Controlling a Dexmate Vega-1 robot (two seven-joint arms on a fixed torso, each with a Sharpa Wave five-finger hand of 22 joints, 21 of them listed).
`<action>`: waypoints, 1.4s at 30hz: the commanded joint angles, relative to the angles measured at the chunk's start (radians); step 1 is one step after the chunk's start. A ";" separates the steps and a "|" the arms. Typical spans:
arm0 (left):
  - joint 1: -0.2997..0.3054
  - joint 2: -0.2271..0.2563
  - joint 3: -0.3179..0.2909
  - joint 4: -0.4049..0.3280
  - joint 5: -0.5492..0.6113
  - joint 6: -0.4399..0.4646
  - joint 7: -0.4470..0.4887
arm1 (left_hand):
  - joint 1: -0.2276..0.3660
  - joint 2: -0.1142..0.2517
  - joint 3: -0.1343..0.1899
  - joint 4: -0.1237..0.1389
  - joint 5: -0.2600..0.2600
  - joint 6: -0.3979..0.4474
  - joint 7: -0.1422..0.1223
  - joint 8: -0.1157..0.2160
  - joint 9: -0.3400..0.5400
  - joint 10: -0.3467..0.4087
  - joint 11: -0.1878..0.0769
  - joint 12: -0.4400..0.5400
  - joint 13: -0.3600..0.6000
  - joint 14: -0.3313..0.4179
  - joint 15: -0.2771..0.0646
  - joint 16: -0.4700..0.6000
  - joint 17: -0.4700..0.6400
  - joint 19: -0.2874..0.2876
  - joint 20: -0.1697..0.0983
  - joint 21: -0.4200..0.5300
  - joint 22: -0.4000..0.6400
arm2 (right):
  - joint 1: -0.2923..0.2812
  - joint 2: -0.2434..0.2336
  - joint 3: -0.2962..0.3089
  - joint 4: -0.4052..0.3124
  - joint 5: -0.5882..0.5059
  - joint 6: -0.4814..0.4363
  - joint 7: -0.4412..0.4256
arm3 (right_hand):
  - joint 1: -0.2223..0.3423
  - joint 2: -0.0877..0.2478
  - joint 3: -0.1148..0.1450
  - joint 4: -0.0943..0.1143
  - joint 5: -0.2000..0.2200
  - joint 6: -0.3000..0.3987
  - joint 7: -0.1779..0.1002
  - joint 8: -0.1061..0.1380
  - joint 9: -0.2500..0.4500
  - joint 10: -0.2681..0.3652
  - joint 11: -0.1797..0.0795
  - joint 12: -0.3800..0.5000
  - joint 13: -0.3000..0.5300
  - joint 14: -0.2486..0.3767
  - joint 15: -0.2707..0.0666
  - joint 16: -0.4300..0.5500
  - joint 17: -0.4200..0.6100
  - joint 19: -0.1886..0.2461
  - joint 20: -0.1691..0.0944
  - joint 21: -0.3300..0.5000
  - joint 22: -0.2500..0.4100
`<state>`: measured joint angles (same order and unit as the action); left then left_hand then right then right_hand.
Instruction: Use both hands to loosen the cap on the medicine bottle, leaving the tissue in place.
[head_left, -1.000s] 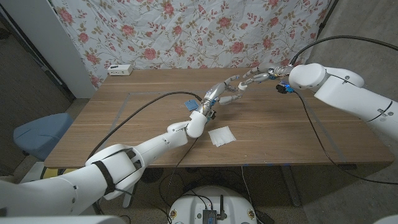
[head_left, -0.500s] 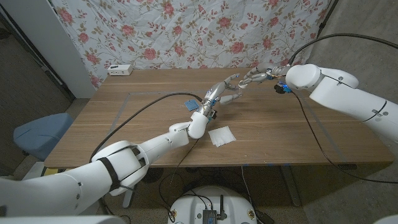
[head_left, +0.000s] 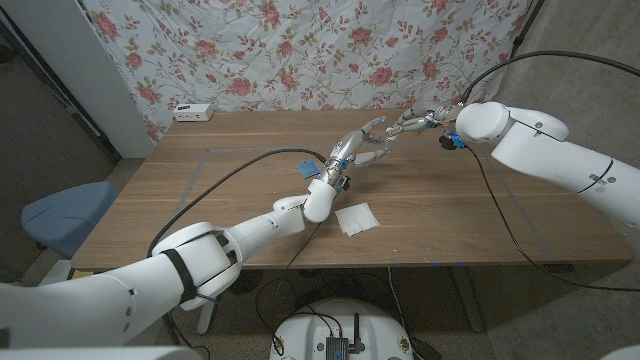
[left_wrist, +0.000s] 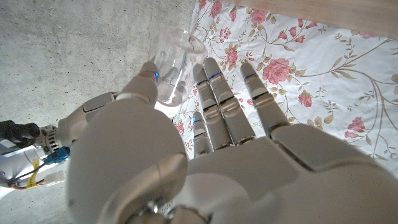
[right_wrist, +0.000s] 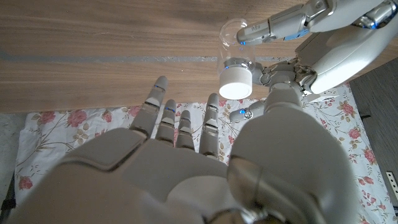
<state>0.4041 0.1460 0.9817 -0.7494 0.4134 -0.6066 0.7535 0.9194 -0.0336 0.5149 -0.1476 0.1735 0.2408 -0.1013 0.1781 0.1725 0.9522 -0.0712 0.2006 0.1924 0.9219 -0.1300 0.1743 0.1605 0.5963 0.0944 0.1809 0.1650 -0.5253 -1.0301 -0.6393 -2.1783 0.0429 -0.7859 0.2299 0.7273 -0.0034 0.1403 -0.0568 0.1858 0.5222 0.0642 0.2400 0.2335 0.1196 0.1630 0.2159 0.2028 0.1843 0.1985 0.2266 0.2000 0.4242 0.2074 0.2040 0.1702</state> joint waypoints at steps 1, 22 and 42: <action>-0.004 -0.001 0.006 0.004 -0.003 -0.001 0.005 | 0.022 0.020 -0.003 -0.002 0.007 0.008 -0.001 0.009 0.002 0.096 -0.078 0.007 0.005 0.003 -0.090 0.002 0.004 0.004 -0.009 0.005 0.002 | 0.007 0.016 -0.017 0.003 -0.026 -0.018 -0.013 | 0.011 0.007 0.010 -0.015 0.006 0.038 -0.006 0.018 0.008 0.015 0.006 0.000 0.002 0.017 0.002 0.004 -0.002 0.018 -0.003 0.006 0.004; -0.015 -0.012 0.011 0.034 -0.013 -0.010 0.002 | 0.022 0.024 -0.006 -0.001 0.007 0.011 -0.002 0.008 0.002 0.095 -0.080 0.005 0.004 0.007 -0.090 0.001 0.003 0.003 -0.008 0.005 0.001 | 0.021 0.047 -0.050 0.023 -0.075 -0.047 -0.037 | 0.062 0.028 0.040 -0.057 0.012 0.130 -0.059 0.071 0.031 0.057 -0.009 0.003 0.002 0.066 -0.020 0.011 -0.002 0.044 -0.018 0.005 0.003; -0.065 -0.060 0.042 0.163 -0.035 -0.058 0.021 | 0.018 0.023 -0.009 0.001 0.007 0.012 -0.001 0.007 0.002 0.096 -0.077 0.004 0.003 0.005 -0.088 -0.002 0.002 0.002 -0.008 0.004 0.001 | 0.050 0.075 -0.092 0.055 -0.131 -0.055 -0.039 | 0.103 0.042 0.060 -0.085 0.016 0.223 -0.101 0.126 0.049 0.091 -0.051 0.004 0.002 0.095 -0.052 0.017 0.003 0.068 -0.041 0.005 0.004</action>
<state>0.3645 0.1106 1.0069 -0.6512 0.3925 -0.6364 0.7606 0.9326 -0.0205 0.5079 -0.1459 0.1745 0.2447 -0.1053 0.1782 0.1725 0.9580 -0.0655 0.2000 0.1920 0.9220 -0.1300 0.1742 0.1605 0.5963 0.0945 0.1809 0.1629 -0.4895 -0.9693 -0.7089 -2.1394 -0.0592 -0.8372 0.1925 0.8203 0.0357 0.1933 -0.1342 0.1933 0.7266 -0.0326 0.3528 0.2766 0.1988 0.1193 0.2159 0.2025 0.2697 0.1519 0.2344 0.1980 0.4848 0.1717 0.2039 0.1702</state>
